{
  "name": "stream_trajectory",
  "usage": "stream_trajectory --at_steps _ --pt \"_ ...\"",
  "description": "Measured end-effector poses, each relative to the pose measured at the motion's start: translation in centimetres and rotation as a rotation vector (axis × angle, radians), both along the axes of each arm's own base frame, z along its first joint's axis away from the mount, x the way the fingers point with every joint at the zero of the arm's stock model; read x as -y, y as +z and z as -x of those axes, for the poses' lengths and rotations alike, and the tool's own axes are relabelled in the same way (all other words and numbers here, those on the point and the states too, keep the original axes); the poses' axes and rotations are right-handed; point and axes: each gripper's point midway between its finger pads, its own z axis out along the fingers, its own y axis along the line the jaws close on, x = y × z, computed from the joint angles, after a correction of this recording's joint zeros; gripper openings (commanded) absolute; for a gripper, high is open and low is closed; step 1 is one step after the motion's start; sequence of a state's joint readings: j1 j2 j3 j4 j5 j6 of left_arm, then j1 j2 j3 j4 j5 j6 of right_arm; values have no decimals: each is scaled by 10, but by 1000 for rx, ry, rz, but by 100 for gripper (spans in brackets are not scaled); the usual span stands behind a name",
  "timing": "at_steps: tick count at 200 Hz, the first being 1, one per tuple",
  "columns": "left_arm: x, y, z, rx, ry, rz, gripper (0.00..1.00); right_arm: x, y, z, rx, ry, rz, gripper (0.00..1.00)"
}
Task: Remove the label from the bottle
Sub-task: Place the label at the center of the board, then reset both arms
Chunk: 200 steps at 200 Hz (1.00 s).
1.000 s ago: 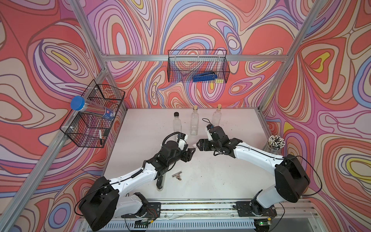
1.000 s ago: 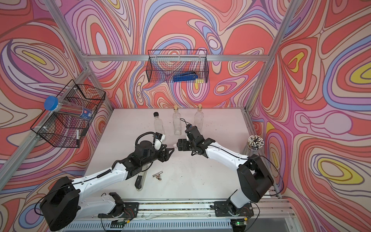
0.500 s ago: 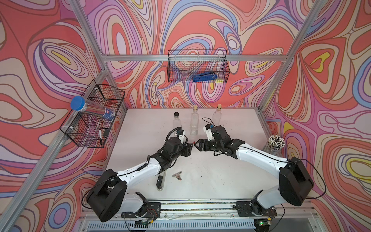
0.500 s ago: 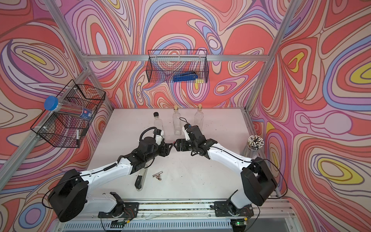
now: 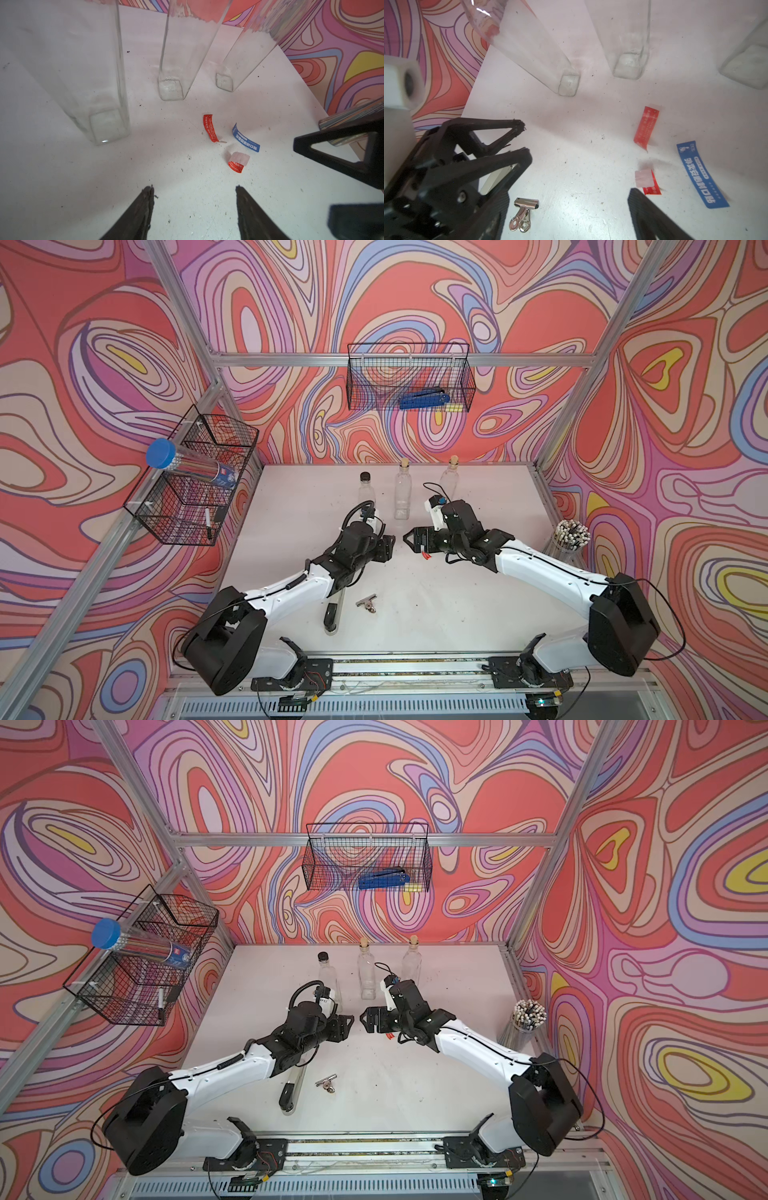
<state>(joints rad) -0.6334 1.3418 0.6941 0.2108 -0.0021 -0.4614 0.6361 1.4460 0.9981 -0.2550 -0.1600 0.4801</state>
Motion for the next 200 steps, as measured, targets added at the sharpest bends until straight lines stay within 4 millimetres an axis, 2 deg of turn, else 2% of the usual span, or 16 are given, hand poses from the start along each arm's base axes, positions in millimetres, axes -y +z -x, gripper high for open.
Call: stream_trajectory --at_steps 12,32,67,74,100,137,159,178,200 --pt "-2 7 2 14 2 -1 66 5 -2 -3 8 -22 22 98" --pt "-11 14 5 30 20 -28 74 17 -8 -7 19 -65 84 98" --pt "-33 36 4 58 85 -116 93 55 -15 -11 64 -187 241 98" --pt "-37 42 3 66 103 -131 99 65 -14 -10 80 -216 271 98" --pt "-61 58 -4 76 181 -176 100 98 1 -9 173 -329 338 98" --pt "-106 56 -5 34 294 -230 100 131 16 -17 297 -453 407 98" --pt "-120 61 -3 39 334 -241 100 147 18 -26 344 -509 448 98" --pt "-126 67 -1 57 355 -243 100 173 19 -39 383 -591 471 98" --pt "-134 65 1 63 377 -266 100 208 4 -48 399 -686 514 98"
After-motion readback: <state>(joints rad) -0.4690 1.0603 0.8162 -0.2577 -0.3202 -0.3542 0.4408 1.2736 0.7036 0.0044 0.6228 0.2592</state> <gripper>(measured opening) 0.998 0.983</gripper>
